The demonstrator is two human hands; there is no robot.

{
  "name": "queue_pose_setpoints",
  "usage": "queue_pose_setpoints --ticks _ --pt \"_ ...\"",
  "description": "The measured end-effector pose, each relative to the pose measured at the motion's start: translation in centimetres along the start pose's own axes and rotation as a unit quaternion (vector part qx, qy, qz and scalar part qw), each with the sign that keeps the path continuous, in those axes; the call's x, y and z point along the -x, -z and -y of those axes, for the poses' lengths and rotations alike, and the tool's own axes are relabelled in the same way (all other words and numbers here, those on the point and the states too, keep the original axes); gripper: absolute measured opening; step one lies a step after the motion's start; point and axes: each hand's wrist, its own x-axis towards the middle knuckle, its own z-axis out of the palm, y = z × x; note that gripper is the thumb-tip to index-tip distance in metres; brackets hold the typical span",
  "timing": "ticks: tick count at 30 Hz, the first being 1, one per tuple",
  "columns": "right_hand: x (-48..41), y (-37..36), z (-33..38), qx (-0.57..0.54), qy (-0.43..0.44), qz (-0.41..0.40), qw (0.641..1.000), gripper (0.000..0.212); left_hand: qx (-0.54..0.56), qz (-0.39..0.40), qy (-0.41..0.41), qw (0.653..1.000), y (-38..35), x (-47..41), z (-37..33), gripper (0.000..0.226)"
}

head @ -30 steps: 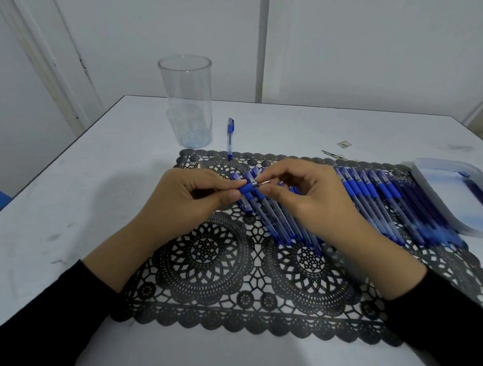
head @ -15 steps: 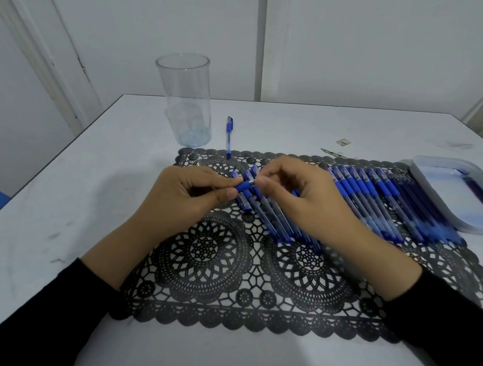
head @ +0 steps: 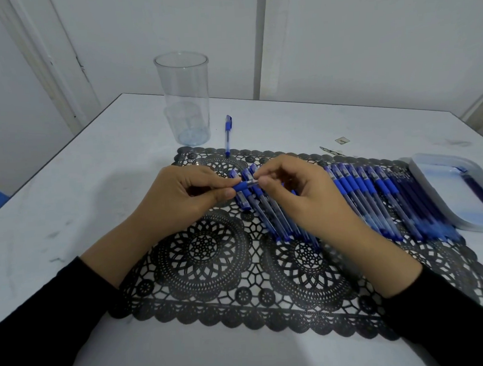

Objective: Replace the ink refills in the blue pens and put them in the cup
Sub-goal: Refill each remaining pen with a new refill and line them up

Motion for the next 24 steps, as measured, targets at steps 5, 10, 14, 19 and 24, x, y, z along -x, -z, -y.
queue_pose_setpoints --ticks 5,10,14,19,24 --pt "-0.04 -0.05 -0.03 -0.013 -0.018 -0.007 1.000 0.011 -0.008 -0.001 0.003 1.000 0.00 -0.01 0.14 0.031" --pt "-0.10 0.07 0.02 -0.024 -0.029 -0.001 0.999 0.013 -0.008 -0.002 0.001 1.000 -0.02 0.00 0.27 0.031" --pt "-0.15 -0.07 -0.19 0.021 -0.021 0.008 1.000 0.007 -0.012 0.006 0.000 1.000 -0.02 -0.05 0.35 0.030" --pt "-0.12 0.45 -0.20 -0.003 -0.034 -0.037 0.999 0.008 -0.013 -0.007 0.005 1.000 0.23 -0.12 0.52 0.028" --pt "0.39 0.48 -0.23 -0.009 -0.058 -0.014 0.998 0.013 -0.018 -0.025 0.043 0.999 0.68 -0.29 1.02 0.026"
